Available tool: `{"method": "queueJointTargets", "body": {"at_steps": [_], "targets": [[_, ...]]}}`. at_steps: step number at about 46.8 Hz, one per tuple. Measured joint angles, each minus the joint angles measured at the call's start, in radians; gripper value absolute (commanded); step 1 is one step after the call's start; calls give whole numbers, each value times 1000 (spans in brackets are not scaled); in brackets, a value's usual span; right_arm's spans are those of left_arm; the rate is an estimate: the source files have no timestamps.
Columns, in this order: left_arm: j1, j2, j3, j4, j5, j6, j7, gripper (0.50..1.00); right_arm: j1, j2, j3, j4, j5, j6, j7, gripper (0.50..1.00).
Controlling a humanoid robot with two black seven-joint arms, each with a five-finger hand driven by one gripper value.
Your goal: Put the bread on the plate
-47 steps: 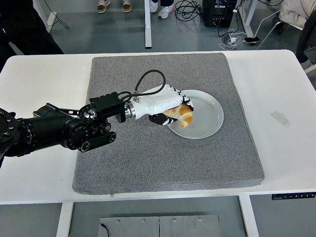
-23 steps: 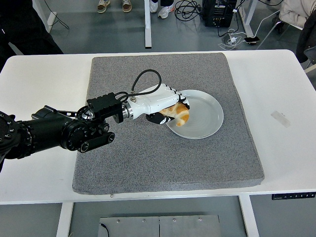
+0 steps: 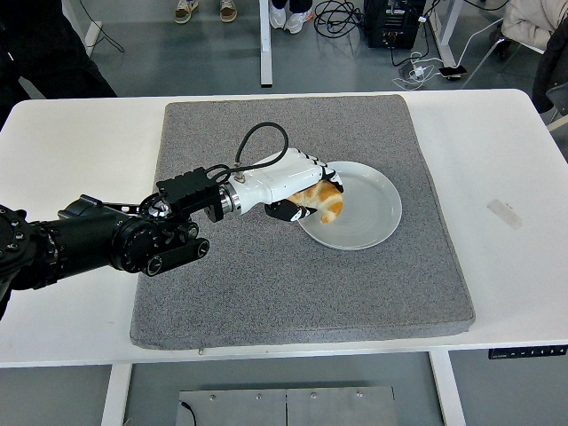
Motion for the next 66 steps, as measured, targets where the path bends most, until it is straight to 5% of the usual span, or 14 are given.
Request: {"method": "queueJointTargets", "body": {"at_steps": [3, 7, 10, 38, 54, 66], "targets": [[3, 0, -2, 0, 0, 0, 0, 738, 0, 0, 0, 0, 0, 0, 0, 1000], [6, 0, -2, 0, -1, 0, 0, 905, 0, 0, 1, 0, 0, 0, 0, 1000], [9, 0, -3, 0, -2, -1, 0, 957, 0, 0, 1, 0, 0, 0, 0, 1000], [-17, 0, -8, -30, 0, -2, 6, 971, 0, 0, 0, 0, 0, 0, 0, 1000], [-56, 0, -149, -88, -15, -2, -7, 971, 0, 0, 0, 0, 0, 0, 0, 1000], [-56, 1, -251, -100, -126, -2, -77, 971, 0, 0, 0, 0, 0, 0, 0, 1000]]}}
